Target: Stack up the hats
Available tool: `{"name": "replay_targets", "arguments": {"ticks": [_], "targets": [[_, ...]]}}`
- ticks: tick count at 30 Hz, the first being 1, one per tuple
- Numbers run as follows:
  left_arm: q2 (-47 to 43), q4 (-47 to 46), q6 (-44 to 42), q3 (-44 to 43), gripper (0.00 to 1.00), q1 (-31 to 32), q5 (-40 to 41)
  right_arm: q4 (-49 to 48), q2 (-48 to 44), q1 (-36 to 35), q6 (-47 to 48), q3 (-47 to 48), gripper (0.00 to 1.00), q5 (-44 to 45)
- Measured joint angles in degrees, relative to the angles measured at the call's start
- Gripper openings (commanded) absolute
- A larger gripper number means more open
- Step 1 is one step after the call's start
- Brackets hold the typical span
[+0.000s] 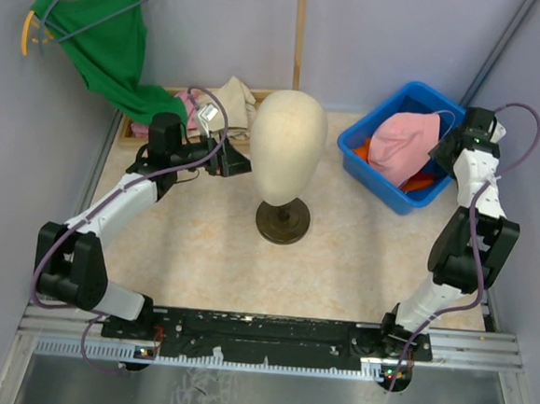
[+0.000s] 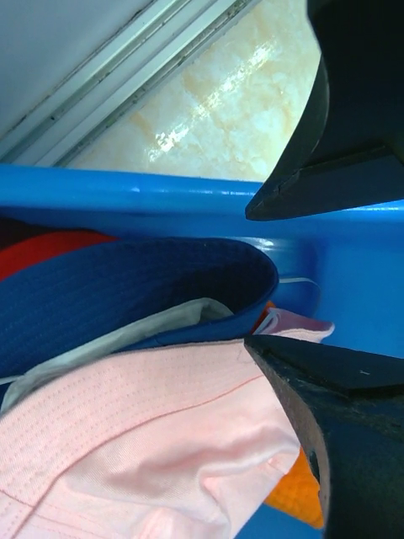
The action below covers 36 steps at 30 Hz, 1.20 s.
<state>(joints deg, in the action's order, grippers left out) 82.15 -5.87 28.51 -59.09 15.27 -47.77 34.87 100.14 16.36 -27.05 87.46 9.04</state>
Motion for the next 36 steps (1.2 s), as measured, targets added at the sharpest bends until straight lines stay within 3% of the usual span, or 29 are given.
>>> {"name": "replay_targets", "arguments": {"ticks": [3, 15, 22, 25, 36], "targets": [[0.3, -0.3, 0.0, 0.0, 0.99, -0.1, -0.2, -0.1, 0.0, -0.1, 0.0, 0.0, 0.48, -1.2], [1.0, -0.6, 0.1, 0.0, 0.99, -0.3, -1.1, -2.4, 1.6, -0.1, -0.1, 0.0, 0.45, -3.3], [1.1, -0.6, 0.1, 0.0, 0.99, -0.9, -1.4, -3.3, 4.4, -0.1, -0.7, -0.2, 0.19, -4.3], [1.7, -0.6, 0.1, 0.0, 0.99, -0.9, -1.4, -3.9, 4.5, -0.2, -1.0, -0.6, 0.0, -4.6], [3.6, -0.6, 0.2, 0.0, 0.99, -0.9, -1.8, -0.2, 3.6, -1.0, -1.6, 2.9, 0.0, -6.6]]}}
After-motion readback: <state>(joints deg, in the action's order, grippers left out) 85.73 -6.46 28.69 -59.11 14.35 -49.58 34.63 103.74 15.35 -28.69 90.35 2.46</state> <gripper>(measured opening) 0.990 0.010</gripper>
